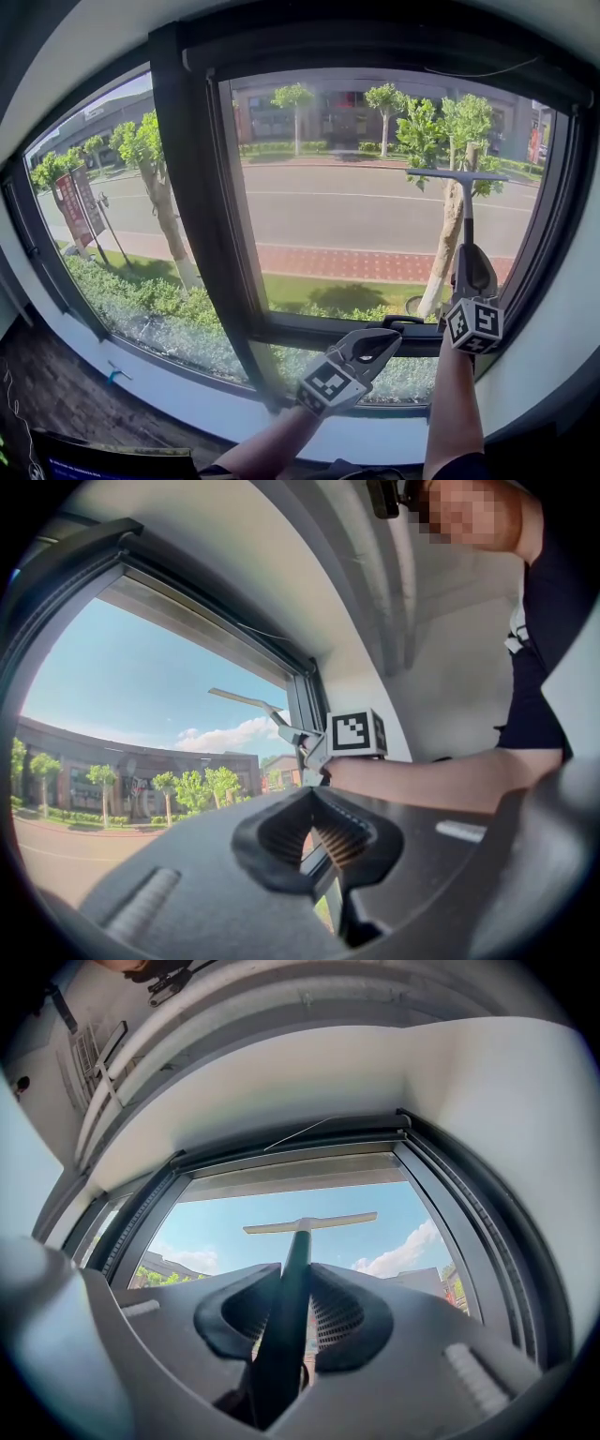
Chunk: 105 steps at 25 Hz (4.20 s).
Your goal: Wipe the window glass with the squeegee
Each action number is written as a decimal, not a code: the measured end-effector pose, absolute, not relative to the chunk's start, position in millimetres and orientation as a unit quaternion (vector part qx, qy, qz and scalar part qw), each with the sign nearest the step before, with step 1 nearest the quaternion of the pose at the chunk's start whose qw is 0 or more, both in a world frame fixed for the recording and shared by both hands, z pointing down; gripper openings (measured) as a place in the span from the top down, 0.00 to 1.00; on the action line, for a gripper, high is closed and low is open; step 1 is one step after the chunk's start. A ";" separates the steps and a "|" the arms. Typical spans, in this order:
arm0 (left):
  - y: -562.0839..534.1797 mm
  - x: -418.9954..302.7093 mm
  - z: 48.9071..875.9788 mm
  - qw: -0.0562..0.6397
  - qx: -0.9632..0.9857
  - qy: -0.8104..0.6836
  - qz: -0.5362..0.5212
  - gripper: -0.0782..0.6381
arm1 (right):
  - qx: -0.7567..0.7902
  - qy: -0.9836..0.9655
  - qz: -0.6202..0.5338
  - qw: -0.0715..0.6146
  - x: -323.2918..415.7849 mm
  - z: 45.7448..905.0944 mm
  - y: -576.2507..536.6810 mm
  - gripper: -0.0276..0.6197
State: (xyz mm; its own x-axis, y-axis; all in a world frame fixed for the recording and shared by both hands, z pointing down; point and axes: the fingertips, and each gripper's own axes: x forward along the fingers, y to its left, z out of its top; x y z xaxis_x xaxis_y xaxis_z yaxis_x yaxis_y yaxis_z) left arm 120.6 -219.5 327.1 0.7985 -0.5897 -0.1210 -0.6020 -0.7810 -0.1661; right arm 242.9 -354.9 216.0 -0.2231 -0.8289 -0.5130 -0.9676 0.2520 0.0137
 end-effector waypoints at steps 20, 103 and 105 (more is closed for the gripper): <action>-194.2 109.9 365.7 0.059 -0.949 0.310 0.018 0.89 | -0.608 0.771 0.101 0.161 240.3 312.8 -341.5 0.81; -195.3 132.4 471.0 -0.051 -0.954 0.292 -0.033 0.89 | -0.609 0.787 -0.091 0.042 261.6 569.3 -311.9 0.81; -195.5 131.0 471.2 -0.050 -0.954 0.294 -0.033 0.89 | -0.610 0.786 -0.091 0.041 261.8 570.6 -312.1 0.81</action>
